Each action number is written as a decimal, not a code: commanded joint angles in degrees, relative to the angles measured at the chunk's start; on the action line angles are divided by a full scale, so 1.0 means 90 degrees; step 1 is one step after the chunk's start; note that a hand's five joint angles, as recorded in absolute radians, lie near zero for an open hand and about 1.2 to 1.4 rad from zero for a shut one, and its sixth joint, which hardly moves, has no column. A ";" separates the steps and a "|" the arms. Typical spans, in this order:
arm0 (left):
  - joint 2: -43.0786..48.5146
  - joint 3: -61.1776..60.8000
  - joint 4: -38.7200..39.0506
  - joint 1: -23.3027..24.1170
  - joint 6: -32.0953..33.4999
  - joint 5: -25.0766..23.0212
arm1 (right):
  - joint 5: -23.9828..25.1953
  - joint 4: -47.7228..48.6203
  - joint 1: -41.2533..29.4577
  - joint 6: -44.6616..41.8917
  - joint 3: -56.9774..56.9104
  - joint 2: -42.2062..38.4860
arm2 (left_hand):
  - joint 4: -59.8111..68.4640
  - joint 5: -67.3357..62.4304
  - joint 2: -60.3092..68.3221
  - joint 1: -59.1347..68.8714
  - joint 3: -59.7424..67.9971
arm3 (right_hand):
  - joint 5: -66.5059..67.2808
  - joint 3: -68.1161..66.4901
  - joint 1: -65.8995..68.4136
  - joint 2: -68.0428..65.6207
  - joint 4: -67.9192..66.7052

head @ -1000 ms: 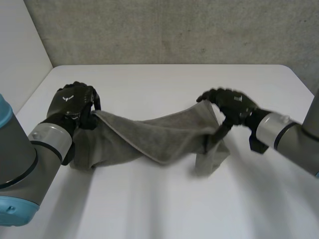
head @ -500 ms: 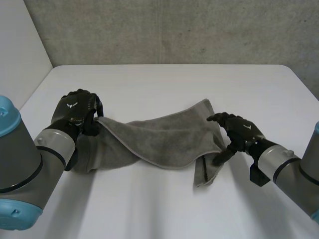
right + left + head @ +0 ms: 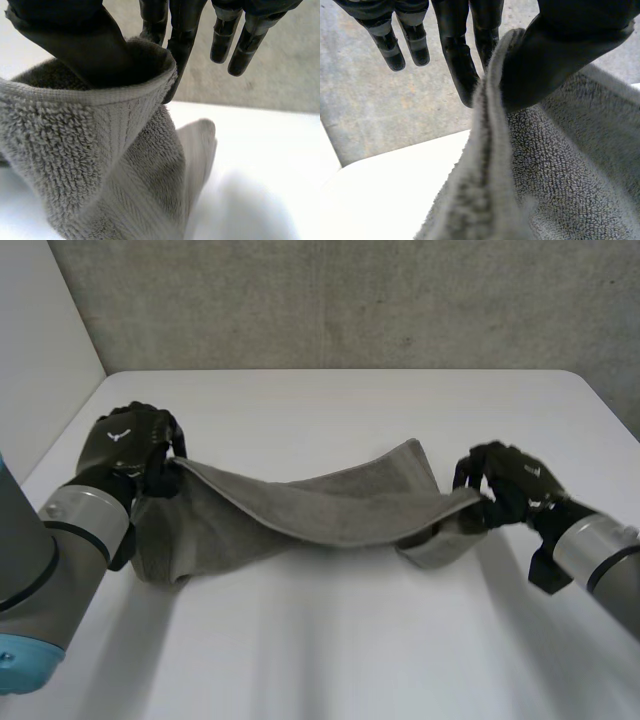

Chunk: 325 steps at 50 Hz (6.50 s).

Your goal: Fold the towel.

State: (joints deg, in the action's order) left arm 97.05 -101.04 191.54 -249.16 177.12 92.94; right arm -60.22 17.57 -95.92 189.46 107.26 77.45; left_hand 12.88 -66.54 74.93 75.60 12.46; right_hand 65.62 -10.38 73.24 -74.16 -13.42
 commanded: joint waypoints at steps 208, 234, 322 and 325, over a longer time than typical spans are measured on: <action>0.0458 0.1435 0.0984 -0.1084 0.1511 -0.3322 | 0.2422 -0.0077 0.1887 -0.2173 -0.3698 -0.0149 | -0.0320 -0.0385 0.0563 0.0489 -0.0273 | 0.0487 0.0042 0.0751 -0.0649 0.0380; -0.1789 -0.0268 -0.1244 -0.1320 0.1257 -0.3598 | 0.4522 -0.0954 0.4124 -0.2867 -0.1244 0.1569 | -0.0320 -0.0385 0.0563 0.0489 -0.0273 | 0.0487 0.0042 0.0751 -0.0649 0.0380; 0.0379 0.0689 -0.1498 -0.0695 0.0740 -0.3295 | 0.3488 -0.3388 0.3451 -0.5856 -0.2748 -0.0383 | -0.0320 -0.0385 0.0563 0.0489 -0.0273 | 0.0487 0.0042 0.0751 -0.0649 0.0380; 0.0018 0.0504 -0.1507 -0.0675 0.0720 -0.3295 | 0.3674 -0.3739 0.3715 -0.6012 -0.2738 -0.0315 | -0.0320 -0.0385 0.0563 0.0489 -0.0273 | 0.0487 0.0042 0.0751 -0.0649 0.0380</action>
State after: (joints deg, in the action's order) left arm 102.46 -93.95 178.09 -255.35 184.02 63.36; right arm -29.96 -11.34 -66.15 138.35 81.86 72.95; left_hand 12.88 -66.53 75.79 75.61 12.46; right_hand 66.45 -10.38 75.15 -73.94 -13.42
